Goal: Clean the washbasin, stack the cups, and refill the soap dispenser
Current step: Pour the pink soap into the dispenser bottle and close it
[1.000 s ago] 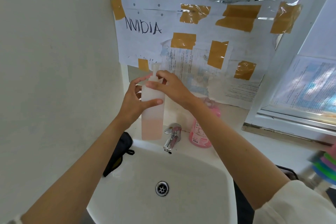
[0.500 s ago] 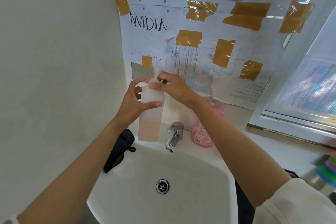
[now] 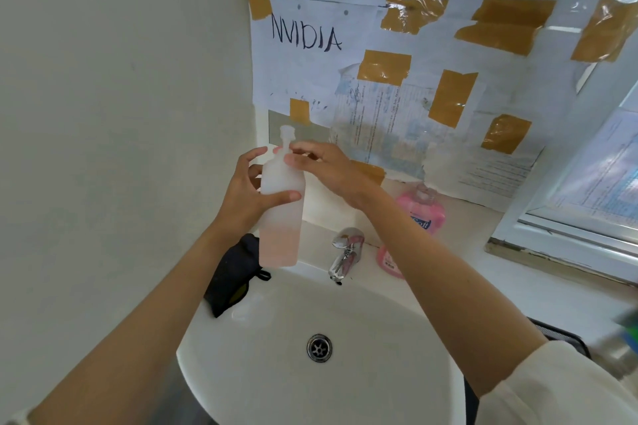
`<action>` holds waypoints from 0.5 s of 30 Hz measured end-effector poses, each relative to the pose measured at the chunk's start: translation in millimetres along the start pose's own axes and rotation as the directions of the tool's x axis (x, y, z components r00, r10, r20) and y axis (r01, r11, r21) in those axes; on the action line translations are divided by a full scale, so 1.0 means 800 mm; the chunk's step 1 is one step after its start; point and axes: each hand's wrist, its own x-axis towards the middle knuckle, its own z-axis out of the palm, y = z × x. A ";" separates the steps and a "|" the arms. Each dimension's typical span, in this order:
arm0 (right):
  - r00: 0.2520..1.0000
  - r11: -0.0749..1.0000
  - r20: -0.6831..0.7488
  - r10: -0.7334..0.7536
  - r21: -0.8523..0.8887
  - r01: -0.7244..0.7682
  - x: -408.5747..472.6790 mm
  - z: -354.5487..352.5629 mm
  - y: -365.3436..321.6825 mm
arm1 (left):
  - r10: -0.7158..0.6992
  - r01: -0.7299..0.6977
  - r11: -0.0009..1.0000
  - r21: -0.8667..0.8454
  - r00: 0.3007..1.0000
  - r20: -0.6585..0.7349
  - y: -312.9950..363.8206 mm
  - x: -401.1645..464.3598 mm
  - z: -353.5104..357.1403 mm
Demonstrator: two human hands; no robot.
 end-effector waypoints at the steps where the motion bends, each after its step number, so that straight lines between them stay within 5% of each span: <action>1: 1.000 0.999 -0.014 -0.019 -0.039 0.019 0.003 0.001 0.001 | 0.003 -0.003 1.000 0.009 1.000 0.002 -0.001 0.000 -0.002; 7: 0.994 0.990 -0.105 -0.039 -0.135 0.024 0.020 0.021 0.007 | 0.003 -0.003 0.999 0.042 1.000 -0.014 -0.012 -0.001 -0.007; 12: 0.998 0.994 0.047 -0.041 -0.102 0.046 0.020 0.023 0.006 | -0.017 0.015 0.999 0.039 0.999 0.050 -0.013 0.002 -0.021; 15: 0.999 0.985 0.015 -0.044 -0.169 0.046 0.032 0.033 0.008 | -0.027 0.025 0.998 0.057 0.999 0.027 -0.017 0.003 -0.025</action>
